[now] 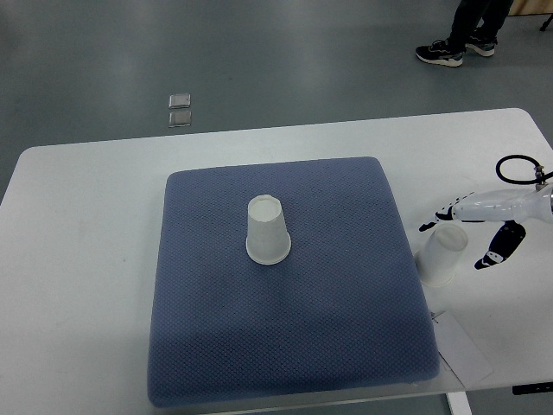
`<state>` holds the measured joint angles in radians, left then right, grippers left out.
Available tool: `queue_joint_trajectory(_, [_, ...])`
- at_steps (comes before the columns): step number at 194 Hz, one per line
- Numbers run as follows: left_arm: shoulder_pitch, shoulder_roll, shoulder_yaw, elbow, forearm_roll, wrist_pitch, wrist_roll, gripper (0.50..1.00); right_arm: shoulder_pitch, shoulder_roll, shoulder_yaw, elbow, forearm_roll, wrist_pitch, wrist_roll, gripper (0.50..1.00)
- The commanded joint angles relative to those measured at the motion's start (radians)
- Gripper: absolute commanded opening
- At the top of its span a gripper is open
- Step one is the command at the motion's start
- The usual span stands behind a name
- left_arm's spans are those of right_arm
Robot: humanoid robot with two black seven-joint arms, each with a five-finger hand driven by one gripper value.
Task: Stack paper cups
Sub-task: 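Close the right hand fingers around the white cup, then lift the white cup with the right hand and carry it over the pad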
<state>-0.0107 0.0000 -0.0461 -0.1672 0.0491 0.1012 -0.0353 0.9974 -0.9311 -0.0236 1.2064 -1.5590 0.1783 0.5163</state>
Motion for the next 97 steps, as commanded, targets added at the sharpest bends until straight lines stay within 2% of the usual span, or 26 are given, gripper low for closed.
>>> queue_joint_trajectory(1, [0.0,0.0,0.0,0.0,0.0,0.0,0.0,1.0,0.001,0.006,-0.001,-0.016,-0.001,0.0,0.001,0.819])
queue_joint_trajectory(22, [0.0,0.0,0.0,0.0,0.0,0.0,0.0,1.0,0.001,0.014,-0.001,-0.027,-0.001,0.001,0.001,0.729])
queue_joint_trajectory(48, [0.0,0.0,0.0,0.0,0.0,0.0,0.0,1.0,0.001,0.018,-0.001,-0.033,-0.001,0.001,0.001,0.641])
queue_joint_trajectory(64, [0.0,0.0,0.0,0.0,0.0,0.0,0.0,1.0,0.001,0.032,-0.003,-0.039,-0.001,0.001,-0.001,0.558])
queue_joint_trajectory(71, [0.0,0.0,0.0,0.0,0.0,0.0,0.0,1.0,0.001,0.032,-0.003,-0.044,-0.001,0.001,-0.001,0.5])
queue_joint_trajectory(97, [0.0,0.0,0.0,0.0,0.0,0.0,0.0,1.0,0.0,0.035,-0.003,-0.05,-0.001,0.0,-0.004,0.5])
